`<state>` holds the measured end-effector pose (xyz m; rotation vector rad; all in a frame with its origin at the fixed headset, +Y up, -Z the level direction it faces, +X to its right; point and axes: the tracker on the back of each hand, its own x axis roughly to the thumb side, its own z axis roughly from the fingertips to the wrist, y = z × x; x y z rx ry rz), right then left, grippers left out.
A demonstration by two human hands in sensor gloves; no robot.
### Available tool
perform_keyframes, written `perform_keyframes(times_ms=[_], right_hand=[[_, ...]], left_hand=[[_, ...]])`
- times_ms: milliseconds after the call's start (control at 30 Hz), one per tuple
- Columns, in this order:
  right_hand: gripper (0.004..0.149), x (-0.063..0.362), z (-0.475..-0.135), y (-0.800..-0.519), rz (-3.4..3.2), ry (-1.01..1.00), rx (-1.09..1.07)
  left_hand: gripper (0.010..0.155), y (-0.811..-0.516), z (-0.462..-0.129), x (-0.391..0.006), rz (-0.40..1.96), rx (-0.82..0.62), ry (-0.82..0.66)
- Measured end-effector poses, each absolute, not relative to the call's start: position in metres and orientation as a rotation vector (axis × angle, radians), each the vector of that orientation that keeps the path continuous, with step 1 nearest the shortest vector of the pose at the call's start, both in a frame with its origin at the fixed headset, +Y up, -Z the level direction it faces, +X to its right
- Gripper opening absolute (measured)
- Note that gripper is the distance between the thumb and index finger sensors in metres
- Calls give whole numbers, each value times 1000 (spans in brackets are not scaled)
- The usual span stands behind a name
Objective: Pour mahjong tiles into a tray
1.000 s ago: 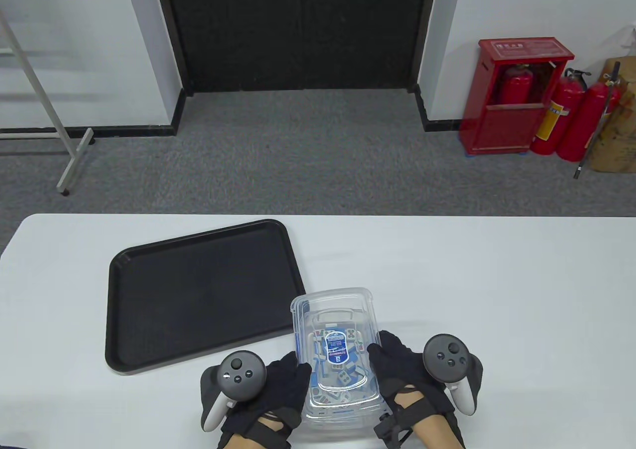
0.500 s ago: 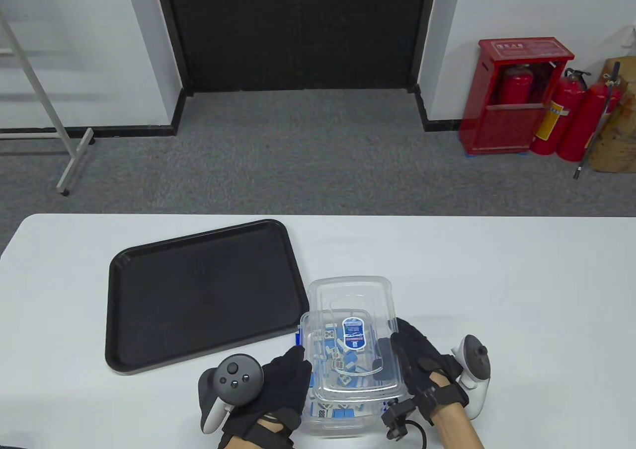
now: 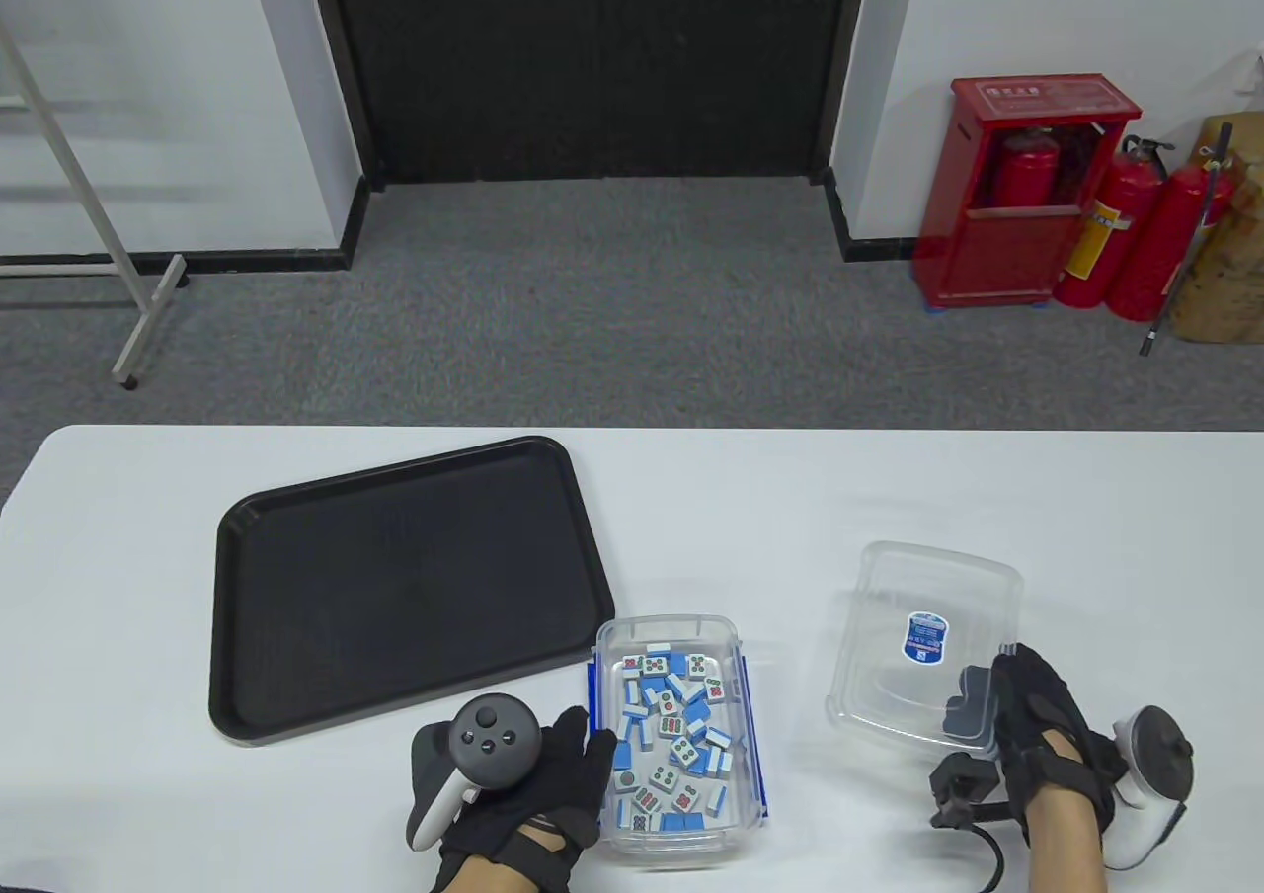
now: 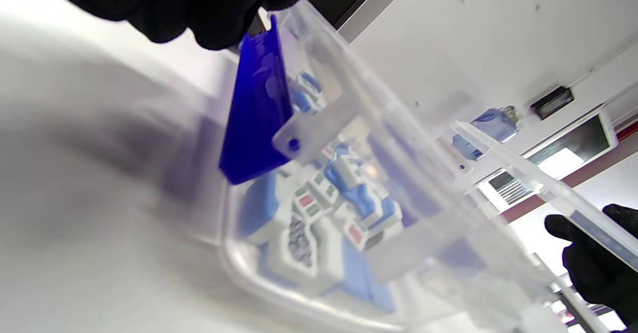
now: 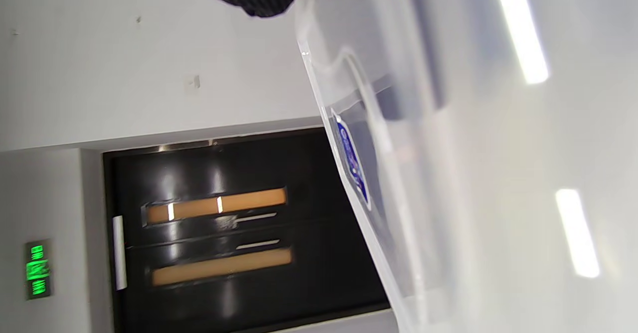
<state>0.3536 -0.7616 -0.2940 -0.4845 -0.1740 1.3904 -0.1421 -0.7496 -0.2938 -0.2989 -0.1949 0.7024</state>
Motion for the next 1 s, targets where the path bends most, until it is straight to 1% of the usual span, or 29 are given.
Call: perform_keyframes(times_ms=[67, 200, 367, 567, 700, 767, 900, 1000], right_hand=[[69, 361, -292, -771, 1399, -179, -545], [69, 361, -293, -783, 1429, -138, -567], [69, 358, -299, -789, 1464, -118, -548], [69, 356, -302, -795, 1501, -78, -520], [69, 353, -304, -789, 1652, -60, -525], [68, 352, -303, -783, 1813, -48, -576], [65, 347, -303, -769, 2102, -94, -694], [64, 344, -303, -767, 2251, -75, -748]], left_hand=[[75, -753, -295, -141, 690, -329, -187], [75, -760, -297, -139, 661, -369, -177], [76, -766, -299, -135, 629, -397, -175], [75, -767, -299, -133, 607, -394, -177], [76, -768, -300, -134, 596, -398, -173], [76, -768, -300, -134, 599, -401, -172], [76, -767, -300, -133, 593, -407, -170], [77, -767, -300, -134, 584, -422, -157]])
